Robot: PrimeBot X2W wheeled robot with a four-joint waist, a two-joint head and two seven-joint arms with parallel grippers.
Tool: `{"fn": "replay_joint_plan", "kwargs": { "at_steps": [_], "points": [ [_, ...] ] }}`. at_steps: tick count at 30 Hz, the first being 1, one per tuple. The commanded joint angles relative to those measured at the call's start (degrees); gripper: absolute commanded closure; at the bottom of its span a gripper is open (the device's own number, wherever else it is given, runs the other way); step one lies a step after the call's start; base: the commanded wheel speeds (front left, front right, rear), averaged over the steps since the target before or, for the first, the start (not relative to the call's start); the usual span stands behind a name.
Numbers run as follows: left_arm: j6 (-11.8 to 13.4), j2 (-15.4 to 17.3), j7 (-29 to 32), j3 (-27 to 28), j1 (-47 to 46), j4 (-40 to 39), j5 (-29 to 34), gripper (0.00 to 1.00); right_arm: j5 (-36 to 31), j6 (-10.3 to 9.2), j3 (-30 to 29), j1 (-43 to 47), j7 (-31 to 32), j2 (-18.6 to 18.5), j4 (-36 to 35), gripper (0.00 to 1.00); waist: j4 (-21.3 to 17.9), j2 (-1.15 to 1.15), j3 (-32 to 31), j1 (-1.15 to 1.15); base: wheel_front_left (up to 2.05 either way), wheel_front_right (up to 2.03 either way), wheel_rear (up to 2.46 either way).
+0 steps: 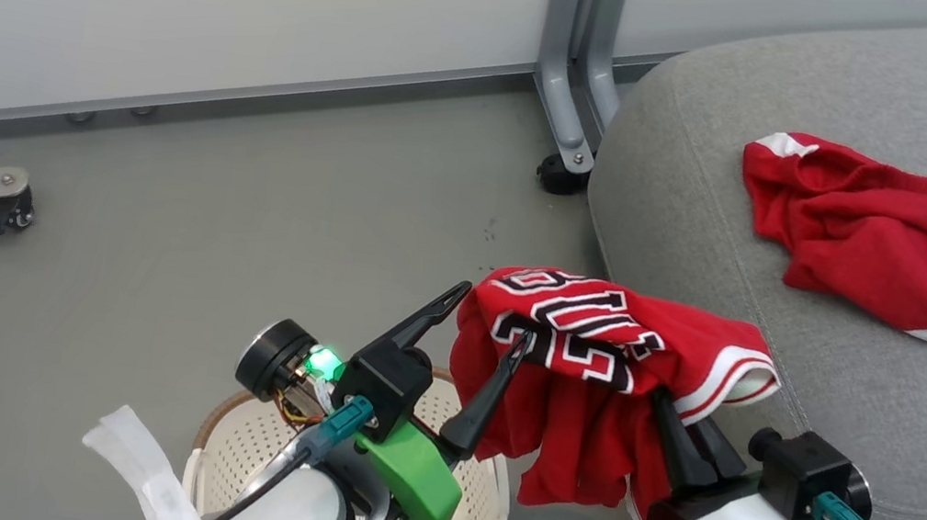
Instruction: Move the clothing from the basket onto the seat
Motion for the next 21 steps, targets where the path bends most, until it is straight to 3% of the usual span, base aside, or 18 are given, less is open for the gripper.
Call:
{"fn": "replay_joint_plan", "kwargs": {
  "at_steps": [1, 7, 17, 21],
  "points": [
    [-0.20, 0.55, -0.27, 0.10, -1.31, 0.04, 0.18, 0.00, -0.47, -0.11, -0.96, 0.67, -0.14, -0.07, -0.78, 1.00, -3.08, 0.00, 2.19, 0.00, 0.00, 0.00, 0.00],
    [-1.00, 2.40, -0.04, -0.57, -2.46, -0.52, 1.41, 0.00, -1.14, -0.10, -4.92, 1.18, -0.15, 0.28, -3.48, 1.00, -8.50, 0.00, 5.46, 0.00, 0.00, 0.00, 0.00],
    [-7.07, 5.90, -0.55, -3.33, -3.97, -1.83, 1.13, 0.00, -2.02, -0.10, -8.12, 3.70, -0.14, 1.61, -6.87, 1.00, -16.83, 0.00, 10.18, 0.00, 0.00, 0.00, 0.00],
    [-8.94, 6.89, -0.12, -4.51, -4.11, -2.42, 0.58, 0.00, -2.20, -0.10, -10.53, 5.55, -0.14, 2.42, -8.80, 1.00, -18.46, 0.00, 12.33, 0.00, 0.00, 0.00, 0.00]
  ]
}}
